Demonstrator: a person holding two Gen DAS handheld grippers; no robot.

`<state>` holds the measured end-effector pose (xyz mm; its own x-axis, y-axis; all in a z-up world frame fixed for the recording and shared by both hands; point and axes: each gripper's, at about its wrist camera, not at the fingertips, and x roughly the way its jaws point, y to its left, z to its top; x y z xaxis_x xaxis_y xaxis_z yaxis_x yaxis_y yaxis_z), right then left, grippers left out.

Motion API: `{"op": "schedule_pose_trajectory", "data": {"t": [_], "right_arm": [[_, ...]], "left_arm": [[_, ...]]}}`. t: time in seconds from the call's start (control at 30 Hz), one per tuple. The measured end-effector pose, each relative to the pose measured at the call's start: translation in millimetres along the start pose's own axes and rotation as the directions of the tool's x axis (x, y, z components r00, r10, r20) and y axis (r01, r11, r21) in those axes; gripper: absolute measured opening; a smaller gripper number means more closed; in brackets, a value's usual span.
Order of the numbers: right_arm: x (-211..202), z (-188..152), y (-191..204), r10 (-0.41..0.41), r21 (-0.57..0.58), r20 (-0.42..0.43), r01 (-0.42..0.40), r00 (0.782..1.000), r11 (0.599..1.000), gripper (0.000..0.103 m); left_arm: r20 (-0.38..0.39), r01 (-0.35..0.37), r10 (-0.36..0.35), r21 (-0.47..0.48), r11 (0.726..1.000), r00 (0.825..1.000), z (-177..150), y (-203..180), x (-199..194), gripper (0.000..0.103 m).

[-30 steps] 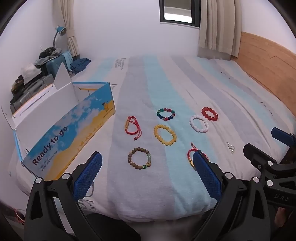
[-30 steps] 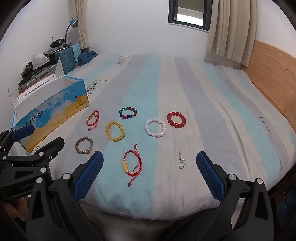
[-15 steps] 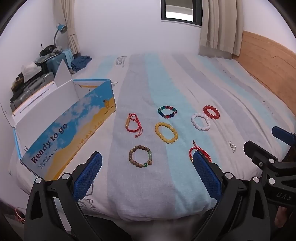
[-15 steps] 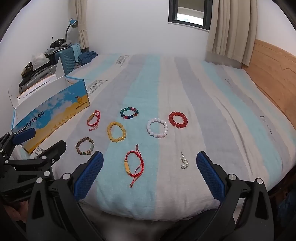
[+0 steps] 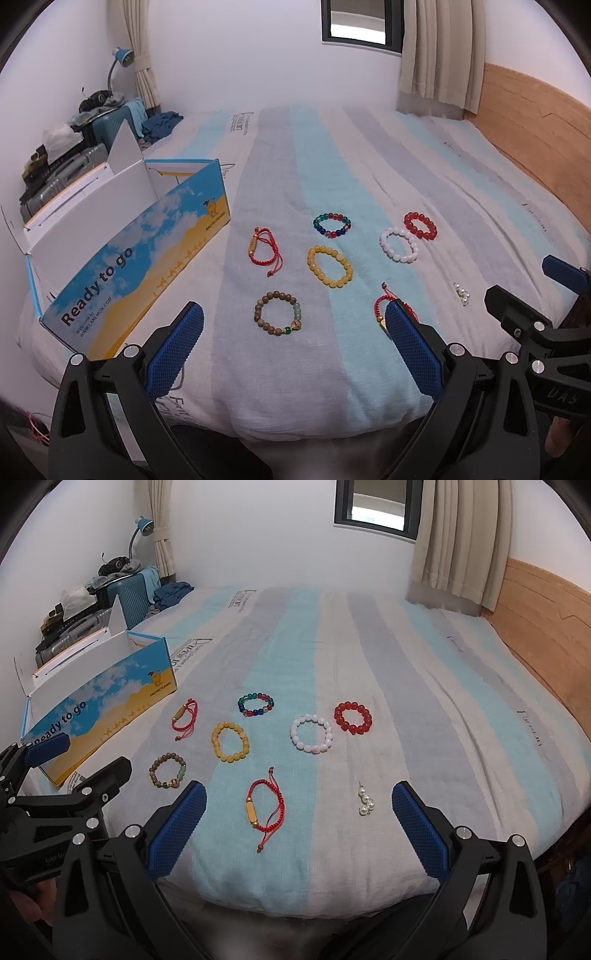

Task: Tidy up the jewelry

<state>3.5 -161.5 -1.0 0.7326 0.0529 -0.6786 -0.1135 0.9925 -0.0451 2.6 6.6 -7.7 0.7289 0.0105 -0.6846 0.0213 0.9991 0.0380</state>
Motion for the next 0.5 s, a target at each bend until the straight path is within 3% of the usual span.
{"op": "schedule_pose_trajectory", "data": {"t": [0.5], "right_arm": [[-3.6, -0.7, -2.3, 0.001, -0.002, -0.001, -0.001, 1.000, 1.000, 0.097]], "left_arm": [[0.001, -0.012, 0.012, 0.001, 1.000, 1.000, 2.7, -3.5, -3.2, 0.097]]}}
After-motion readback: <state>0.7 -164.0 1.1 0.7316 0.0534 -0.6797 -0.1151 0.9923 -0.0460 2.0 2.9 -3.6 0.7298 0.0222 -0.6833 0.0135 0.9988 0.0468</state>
